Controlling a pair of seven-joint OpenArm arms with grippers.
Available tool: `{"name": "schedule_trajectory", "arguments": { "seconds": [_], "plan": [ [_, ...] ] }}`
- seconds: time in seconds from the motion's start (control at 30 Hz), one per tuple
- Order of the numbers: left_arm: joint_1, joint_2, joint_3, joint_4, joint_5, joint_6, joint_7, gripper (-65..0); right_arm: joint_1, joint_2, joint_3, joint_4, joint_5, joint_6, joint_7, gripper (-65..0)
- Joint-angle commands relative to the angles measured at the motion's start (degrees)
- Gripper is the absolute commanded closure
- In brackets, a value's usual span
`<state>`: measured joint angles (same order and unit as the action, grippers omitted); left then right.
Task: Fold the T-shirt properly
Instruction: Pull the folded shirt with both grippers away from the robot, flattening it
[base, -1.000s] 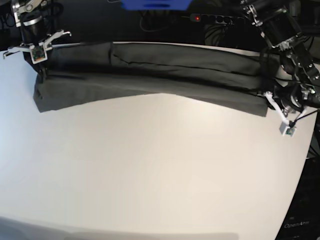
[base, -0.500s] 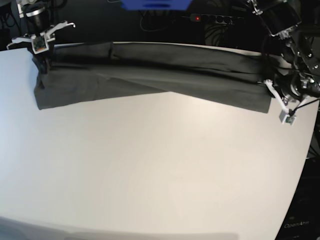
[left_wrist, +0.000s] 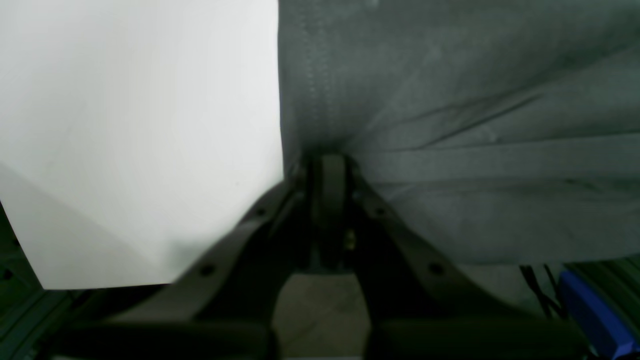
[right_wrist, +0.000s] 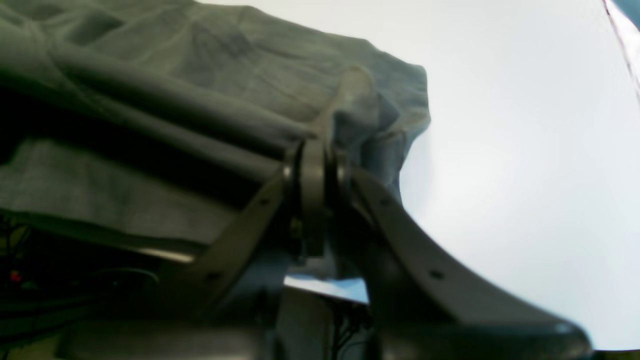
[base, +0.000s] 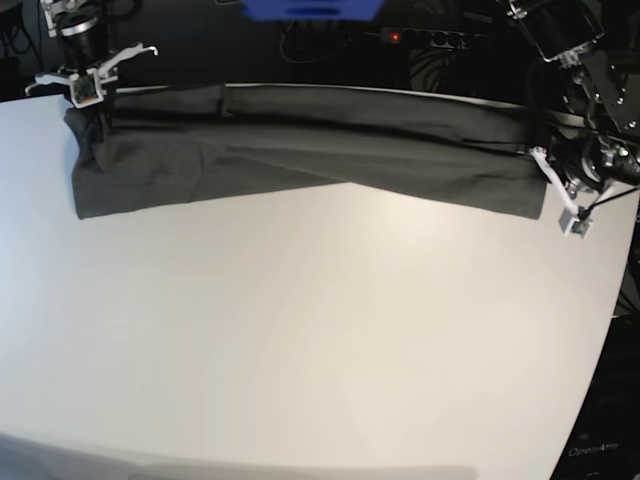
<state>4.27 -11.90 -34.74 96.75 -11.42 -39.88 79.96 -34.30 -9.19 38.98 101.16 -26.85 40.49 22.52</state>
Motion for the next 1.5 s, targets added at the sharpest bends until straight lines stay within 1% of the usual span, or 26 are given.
{"name": "schedule_trajectory", "arguments": {
  "seconds": [0.0, 0.37, 0.4, 0.43, 0.47, 0.5, 0.57, 0.6, 0.67, 0.73, 0.8, 0.93, 1.13, 1.3, 1.47],
  "plan": [
    [-0.5, -1.1, -0.3, 0.8, 0.4, -0.1, 0.0, -2.3, -0.5, 0.5, 0.4, 0.5, 1.0, -0.5, 1.2, -0.3],
    [0.3, -1.1, -0.2, 0.7, 0.4, -0.1, 0.0, -2.5, -0.5, 0.5, 0.4, 0.2, 1.0, -0.5, 1.2, -1.2],
    [0.3, -1.1, -0.2, 0.7, 0.4, -0.1, 0.0, -2.6, -0.5, 0.5, 0.4, 0.2, 1.0, -0.5, 1.2, -2.3],
    [0.3, -1.2, -0.2, 0.7, 0.4, -0.1, 0.0, -2.7, -0.5, 0.5, 0.4, 0.2, 1.0, -0.5, 1.2, -4.9],
    [0.3, -1.5, -0.2, 0.7, 0.4, -0.1, 0.0, -2.7, -0.5, 0.5, 0.4, 0.2, 1.0, -0.5, 1.2, -7.8],
    [0.3, -1.7, -0.2, 0.7, 0.4, -0.1, 0.0, -3.3, -0.5, 0.5, 0.4, 0.2, 1.0, -0.5, 1.2, -12.2],
    [0.3, -1.8, -0.2, 0.7, 0.4, -0.1, 0.0, -8.5, -0.5, 0.5, 0.4, 0.2, 1.0, -0.5, 1.2, -20.0],
    [0.3, -1.8, -0.3, 0.7, 0.4, -0.1, 0.0, -12.3, -0.5, 0.5, 0.4, 0.2, 1.1, -0.5, 1.2, -22.6],
    [0.3, -1.8, -0.3, 0.7, 0.4, -0.1, 0.0, -20.0, -0.5, 0.5, 0.4, 0.2, 1.1, -0.5, 1.2, -27.0],
    [0.3, -1.8, -0.3, 0.7, 0.4, -0.1, 0.0, -24.7, -0.5, 0.5, 0.4, 0.2, 1.1, -0.5, 1.2, -29.2],
    [0.3, -1.8, -0.3, 0.7, 0.4, -0.1, 0.0, -25.9, -0.5, 0.5, 0.4, 0.2, 1.1, -0.5, 1.2, -30.2],
    [0.3, -1.8, -0.3, 0.7, 0.2, -0.1, 0.0, -25.9, 0.4, 0.6, 0.9, 0.2, 1.0, -0.5, 1.1, -31.0],
    [0.2, -1.8, -0.3, 0.7, 0.0, -0.1, 0.0, -26.0, 4.9, 0.6, 7.6, 0.1, 1.0, -0.5, 1.1, -31.0],
    [0.1, -1.8, -0.3, 0.8, -0.1, -0.1, 0.0, -26.2, 8.8, 0.7, 12.9, 0.2, 1.0, -0.5, 1.2, -35.1],
    [0.1, -1.8, -0.3, 0.8, -0.1, -0.1, 0.0, -26.2, 13.5, 0.4, 18.3, 0.2, 1.4, -0.5, 1.1, -35.0]
  ]
}}
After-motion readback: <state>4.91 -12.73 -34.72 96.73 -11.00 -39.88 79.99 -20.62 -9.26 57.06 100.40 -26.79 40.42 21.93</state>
